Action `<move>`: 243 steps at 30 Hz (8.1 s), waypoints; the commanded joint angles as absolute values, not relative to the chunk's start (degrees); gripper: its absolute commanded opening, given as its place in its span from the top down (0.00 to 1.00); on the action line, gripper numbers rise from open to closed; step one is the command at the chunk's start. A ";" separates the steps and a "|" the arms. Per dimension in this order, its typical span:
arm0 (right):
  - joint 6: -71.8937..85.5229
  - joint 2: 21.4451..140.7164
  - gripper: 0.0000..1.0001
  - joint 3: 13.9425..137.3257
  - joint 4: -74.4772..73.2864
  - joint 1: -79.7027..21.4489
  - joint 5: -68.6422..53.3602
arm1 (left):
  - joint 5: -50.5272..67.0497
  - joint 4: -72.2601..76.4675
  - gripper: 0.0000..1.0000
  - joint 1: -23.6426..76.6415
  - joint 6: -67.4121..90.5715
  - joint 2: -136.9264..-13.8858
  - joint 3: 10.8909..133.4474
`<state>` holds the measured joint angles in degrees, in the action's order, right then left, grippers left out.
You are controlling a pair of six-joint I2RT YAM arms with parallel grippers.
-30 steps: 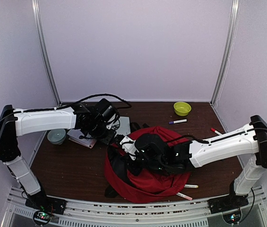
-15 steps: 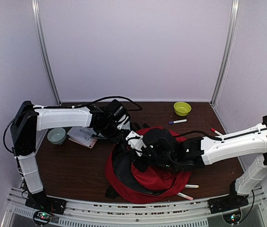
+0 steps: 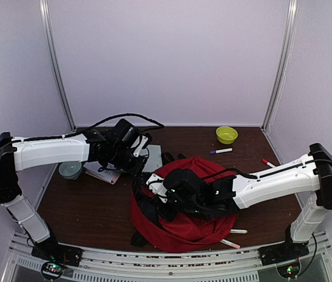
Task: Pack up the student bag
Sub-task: Unzip the largest pocket of the student bag, then pick up the largest pocket of the bag from the student bag, then pass from the right arm to the left, then pass from the left arm to the right
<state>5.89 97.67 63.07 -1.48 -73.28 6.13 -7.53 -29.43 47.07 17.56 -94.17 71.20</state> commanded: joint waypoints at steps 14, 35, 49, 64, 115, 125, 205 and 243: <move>8.70 98.39 0.80 64.06 -5.87 -73.56 5.61 | -9.60 -28.03 0.62 46.59 22.69 -86.91 66.84; 15.47 90.37 0.53 55.04 -10.73 -73.11 6.74 | -11.34 -30.37 0.32 46.86 27.53 -69.60 54.29; 16.79 90.44 1.00 52.84 -5.37 -73.38 3.86 | -11.32 -25.26 0.39 55.30 23.97 -65.59 51.28; 10.79 85.45 1.00 53.35 -6.94 -69.61 5.38 | 3.20 -8.68 0.43 56.25 7.68 -68.28 47.38; -1.54 84.21 0.87 55.27 -15.43 -58.41 -14.45 | 24.72 -4.88 1.00 49.11 -12.15 -88.13 59.83; 1.83 80.03 0.46 55.71 -16.36 -57.66 -11.16 | 24.51 -0.18 1.00 47.46 -6.39 -86.78 57.19; 16.85 91.95 1.00 60.86 -19.19 -85.32 54.69 | 10.42 -19.68 1.00 47.13 24.25 -92.92 70.16; 23.32 77.32 1.00 41.40 -4.71 -73.78 39.28 | -23.75 -7.72 0.04 46.94 79.46 -81.20 42.09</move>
<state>21.61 79.29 42.57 -5.78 -74.22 38.98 -21.98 -17.65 47.33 69.69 -79.79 44.58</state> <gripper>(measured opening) 0.028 0.968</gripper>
